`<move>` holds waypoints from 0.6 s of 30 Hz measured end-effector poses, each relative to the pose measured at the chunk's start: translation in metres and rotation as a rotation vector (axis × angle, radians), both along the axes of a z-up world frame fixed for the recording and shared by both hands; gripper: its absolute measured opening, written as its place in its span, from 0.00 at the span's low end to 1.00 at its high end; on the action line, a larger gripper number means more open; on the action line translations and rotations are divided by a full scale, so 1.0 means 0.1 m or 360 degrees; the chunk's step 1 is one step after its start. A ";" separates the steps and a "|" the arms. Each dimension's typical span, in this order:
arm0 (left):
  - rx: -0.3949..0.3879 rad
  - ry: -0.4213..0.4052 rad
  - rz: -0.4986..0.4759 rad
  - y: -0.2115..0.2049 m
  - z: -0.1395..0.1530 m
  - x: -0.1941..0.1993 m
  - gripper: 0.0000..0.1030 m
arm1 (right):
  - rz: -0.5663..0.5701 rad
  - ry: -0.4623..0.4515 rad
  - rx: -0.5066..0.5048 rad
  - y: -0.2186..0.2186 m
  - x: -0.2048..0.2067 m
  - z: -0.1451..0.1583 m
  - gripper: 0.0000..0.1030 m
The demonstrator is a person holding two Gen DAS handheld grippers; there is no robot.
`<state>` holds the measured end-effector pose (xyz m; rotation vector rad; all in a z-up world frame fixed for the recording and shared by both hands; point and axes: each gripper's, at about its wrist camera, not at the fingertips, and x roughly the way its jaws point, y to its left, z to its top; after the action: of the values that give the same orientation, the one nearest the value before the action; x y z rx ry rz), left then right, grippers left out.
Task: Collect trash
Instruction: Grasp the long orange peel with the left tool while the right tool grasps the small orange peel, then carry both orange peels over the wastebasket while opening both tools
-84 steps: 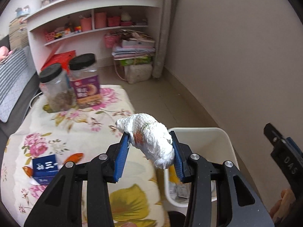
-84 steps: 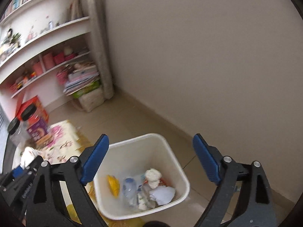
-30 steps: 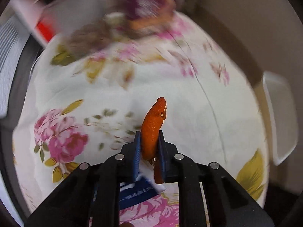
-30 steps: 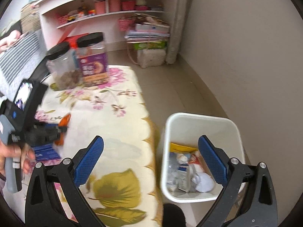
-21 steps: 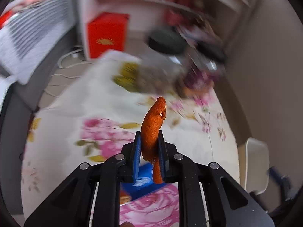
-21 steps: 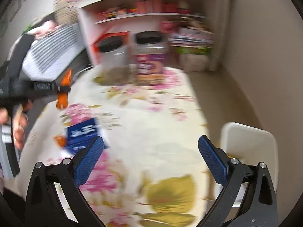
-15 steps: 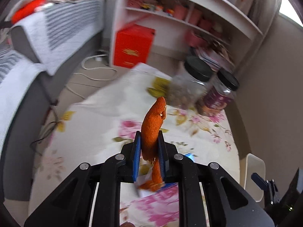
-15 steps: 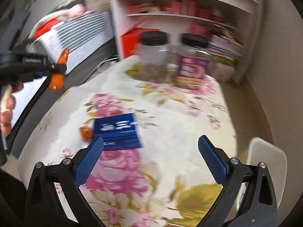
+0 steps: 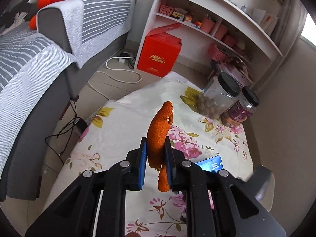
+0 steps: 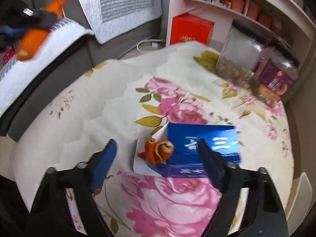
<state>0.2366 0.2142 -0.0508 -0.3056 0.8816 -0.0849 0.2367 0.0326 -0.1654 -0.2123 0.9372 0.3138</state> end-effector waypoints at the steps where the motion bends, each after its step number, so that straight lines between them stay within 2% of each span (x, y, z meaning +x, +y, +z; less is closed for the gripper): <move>1: -0.0001 0.0001 0.0002 0.03 0.00 -0.01 0.17 | -0.0001 0.0029 0.0001 0.02 0.05 -0.08 0.45; 3: 0.0002 0.0000 0.0008 0.08 -0.01 -0.03 0.17 | -0.0013 0.0045 0.0015 0.04 0.10 -0.14 0.24; 4: 0.0004 0.0000 0.0012 0.10 -0.01 -0.04 0.17 | -0.0023 0.0037 0.0044 0.03 0.11 -0.13 0.22; 6: 0.0002 0.0001 0.0028 0.17 -0.02 -0.06 0.17 | -0.0033 0.0041 0.0133 0.01 0.12 -0.05 0.20; 9: -0.0014 0.0009 0.0061 0.27 -0.05 -0.07 0.17 | -0.0022 -0.0022 0.0180 0.03 0.12 0.12 0.20; 14: -0.0018 -0.0024 0.0092 0.33 -0.01 -0.13 0.17 | -0.0010 -0.0149 0.0330 0.04 0.12 0.58 0.20; 18: 0.0009 -0.0082 0.0103 0.31 0.05 -0.19 0.17 | 0.0007 -0.0281 0.0360 0.03 0.03 0.93 0.20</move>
<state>0.2181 0.2456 -0.0453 -0.3253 0.8200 -0.0303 0.2401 0.0355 -0.0720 -0.0337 0.7204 0.3958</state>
